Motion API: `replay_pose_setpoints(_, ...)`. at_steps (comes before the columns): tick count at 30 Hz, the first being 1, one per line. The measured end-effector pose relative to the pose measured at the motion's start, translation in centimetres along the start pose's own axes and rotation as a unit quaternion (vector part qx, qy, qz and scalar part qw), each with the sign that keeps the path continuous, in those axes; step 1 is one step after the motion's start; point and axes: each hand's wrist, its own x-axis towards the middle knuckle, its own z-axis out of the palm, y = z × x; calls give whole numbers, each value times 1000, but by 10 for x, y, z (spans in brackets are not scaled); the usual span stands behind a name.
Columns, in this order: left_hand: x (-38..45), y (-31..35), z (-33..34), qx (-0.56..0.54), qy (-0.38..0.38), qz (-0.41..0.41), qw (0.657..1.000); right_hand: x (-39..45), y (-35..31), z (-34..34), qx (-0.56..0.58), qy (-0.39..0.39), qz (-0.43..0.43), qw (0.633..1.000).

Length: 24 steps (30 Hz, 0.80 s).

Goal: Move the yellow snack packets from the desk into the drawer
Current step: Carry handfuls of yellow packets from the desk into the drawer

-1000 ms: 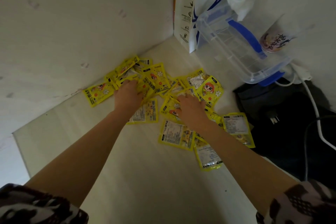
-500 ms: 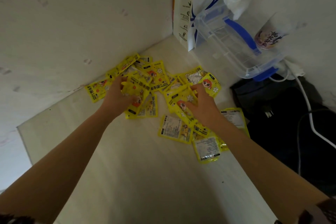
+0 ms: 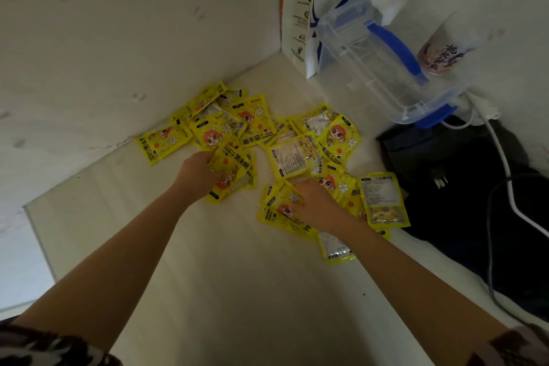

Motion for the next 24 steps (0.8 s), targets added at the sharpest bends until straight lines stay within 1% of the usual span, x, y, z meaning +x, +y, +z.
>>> replay_pose_setpoints(5,11,-7,3,72,14,16,997,14,-4,4,-134,-10,18,991)
replay_pose_setpoints(7,12,-7,4,69,12,12,997,14,-8,2,-156,-24,28,987)
replay_pose_setpoints(10,8,-5,4,58,17,-2,998,12,-11,-4,-156,-33,32,987)
replay_pose_setpoints(12,4,-5,5,47,36,-3,998,9,-13,-6,-139,-26,19,990)
replay_pose_setpoints(15,-6,-6,9,28,69,-15,997,1,-16,-8,-69,-22,8,997)
replay_pose_setpoints(20,-35,-1,18,-56,65,-53,995,-15,-18,-7,17,5,30,999)
replay_pose_setpoints(24,-60,-5,30,-116,77,-77,987,-37,-18,-10,89,37,47,994)
